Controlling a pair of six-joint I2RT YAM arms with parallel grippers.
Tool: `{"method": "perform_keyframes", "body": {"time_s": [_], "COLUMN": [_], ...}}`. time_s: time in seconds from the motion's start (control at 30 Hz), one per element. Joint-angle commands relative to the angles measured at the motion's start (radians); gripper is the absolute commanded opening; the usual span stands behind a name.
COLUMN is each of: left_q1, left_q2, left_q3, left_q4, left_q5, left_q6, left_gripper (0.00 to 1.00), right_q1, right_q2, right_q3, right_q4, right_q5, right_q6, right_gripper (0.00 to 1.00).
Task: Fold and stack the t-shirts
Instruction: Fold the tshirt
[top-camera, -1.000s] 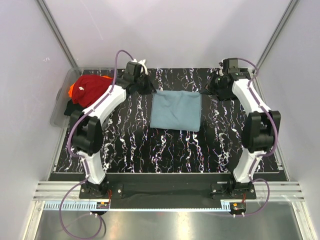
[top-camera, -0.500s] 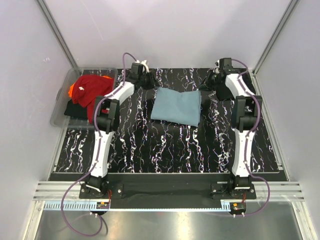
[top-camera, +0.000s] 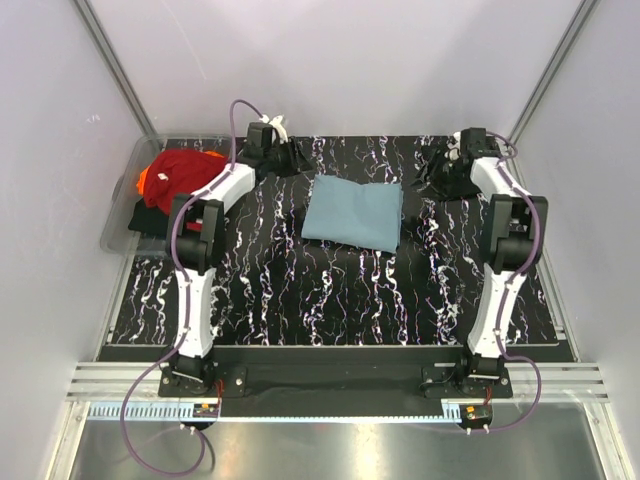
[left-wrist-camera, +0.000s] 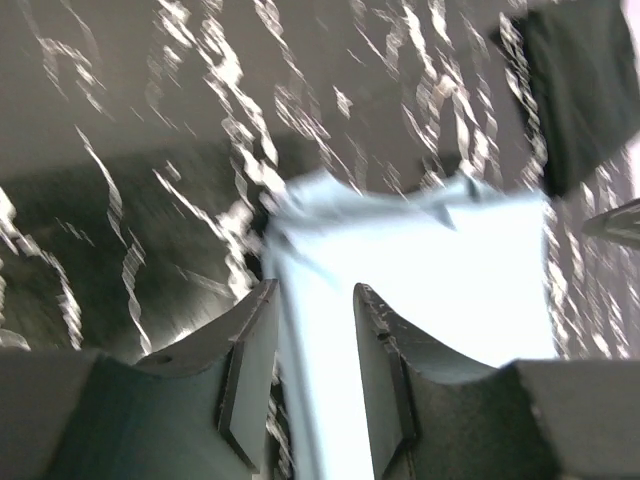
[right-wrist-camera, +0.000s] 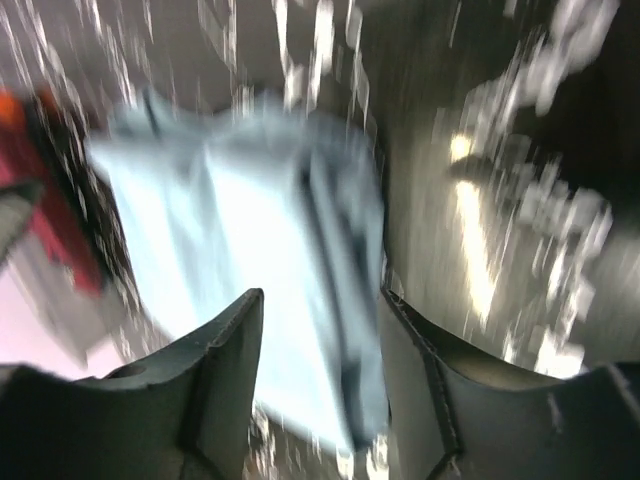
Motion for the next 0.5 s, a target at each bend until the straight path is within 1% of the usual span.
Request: {"method": "perform_keyframes", "body": {"time_s": [0.0, 0.03, 0.07, 0.13, 0.23, 0.37, 0.47], "left_q1": [-0.018, -0.033, -0.042, -0.067, -0.093, -0.120, -0.149], "left_q2": [-0.153, -0.208, -0.239, -0.311, -0.383, -0.405, -0.369], "left_q3": [-0.109, -0.181, -0.218, -0.307, -0.416, -0.479, -0.495], "left_q4": [0.033, 0.031, 0.024, -0.010, -0.010, -0.009, -0.009], "left_q5": [0.075, 0.060, 0.044, -0.003, -0.035, -0.037, -0.075], "left_q6": [0.033, 0.041, 0.058, 0.069, 0.061, 0.053, 0.046], "left_gripper": [0.40, 0.40, 0.40, 0.39, 0.38, 0.36, 0.35], "right_q1": [0.030, 0.038, 0.044, 0.058, 0.110, 0.152, 0.162], "right_q2": [-0.176, -0.202, -0.250, -0.285, -0.315, -0.335, -0.330], "right_q3": [-0.154, -0.191, -0.255, -0.321, -0.378, -0.443, -0.493], "right_q4": [0.005, 0.008, 0.013, 0.016, 0.016, 0.042, 0.089], "right_q5": [-0.069, -0.060, -0.056, -0.037, -0.014, 0.039, 0.077], "right_q6": [-0.089, -0.091, -0.098, -0.107, -0.098, -0.094, -0.083], "right_gripper": [0.58, 0.59, 0.60, 0.64, 0.65, 0.63, 0.59]}}
